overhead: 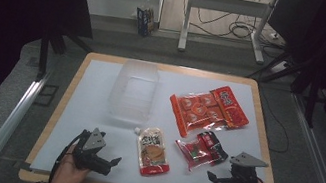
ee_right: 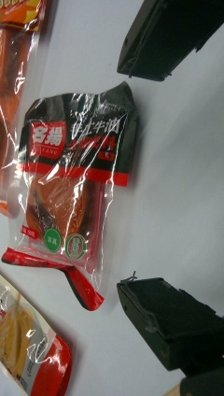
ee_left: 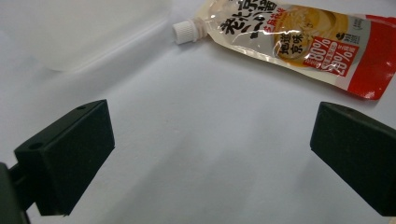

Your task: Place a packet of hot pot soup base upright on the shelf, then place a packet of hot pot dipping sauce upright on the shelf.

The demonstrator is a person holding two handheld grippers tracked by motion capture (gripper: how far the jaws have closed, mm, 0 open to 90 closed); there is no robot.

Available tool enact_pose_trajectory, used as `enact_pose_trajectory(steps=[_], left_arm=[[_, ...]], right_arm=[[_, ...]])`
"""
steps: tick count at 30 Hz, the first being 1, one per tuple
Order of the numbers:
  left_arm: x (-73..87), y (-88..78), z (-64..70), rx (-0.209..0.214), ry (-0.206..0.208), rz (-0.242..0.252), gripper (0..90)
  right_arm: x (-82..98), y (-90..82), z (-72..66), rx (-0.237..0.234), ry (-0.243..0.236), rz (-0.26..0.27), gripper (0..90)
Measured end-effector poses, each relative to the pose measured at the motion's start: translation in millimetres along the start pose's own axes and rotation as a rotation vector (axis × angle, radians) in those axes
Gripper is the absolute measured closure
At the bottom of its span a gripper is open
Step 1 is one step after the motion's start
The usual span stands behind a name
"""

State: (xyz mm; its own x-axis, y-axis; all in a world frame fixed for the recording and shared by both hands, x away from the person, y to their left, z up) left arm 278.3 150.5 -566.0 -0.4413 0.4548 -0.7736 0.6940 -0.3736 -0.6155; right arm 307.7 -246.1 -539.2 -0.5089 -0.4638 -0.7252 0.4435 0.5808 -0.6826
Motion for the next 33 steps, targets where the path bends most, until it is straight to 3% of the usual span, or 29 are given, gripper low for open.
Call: enact_pose_trajectory(steps=[11,19,22,26,33], left_arm=[[2.0,3.1,5.2,0.018,0.024,-0.031,0.0],[0.6,2.2,7.2,0.026,0.031,-0.018,0.0],[-0.3,2.1,9.1,0.032,0.039,-0.01,0.0],[0.0,2.7,10.5,0.03,0.052,-0.014,0.0],[0.1,3.0,11.2,0.031,0.056,-0.015,0.0]], right_arm=[[1.0,4.8,-3.3,-0.017,0.0,-0.026,0.0],[0.7,3.6,-0.4,-0.011,-0.006,-0.009,0.0],[1.5,3.6,1.8,-0.011,0.002,-0.005,0.0],[1.7,3.3,2.5,-0.051,0.042,0.013,0.0],[1.0,4.7,4.7,-0.043,0.041,0.013,0.0]])
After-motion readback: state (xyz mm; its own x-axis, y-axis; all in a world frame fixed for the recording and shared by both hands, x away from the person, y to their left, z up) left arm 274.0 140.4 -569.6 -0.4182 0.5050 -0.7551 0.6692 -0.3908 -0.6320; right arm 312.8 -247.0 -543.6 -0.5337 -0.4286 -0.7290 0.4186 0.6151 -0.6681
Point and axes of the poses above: each handheld gripper's, and its own axes: y roughly forward along the jaws, x roughly out of its underside, z roughly to its right, the point moved 6 cm from there along y, roughly forward along the jaws, and after that the axes turned 9 degrees about -x, right-handed, at the moved point
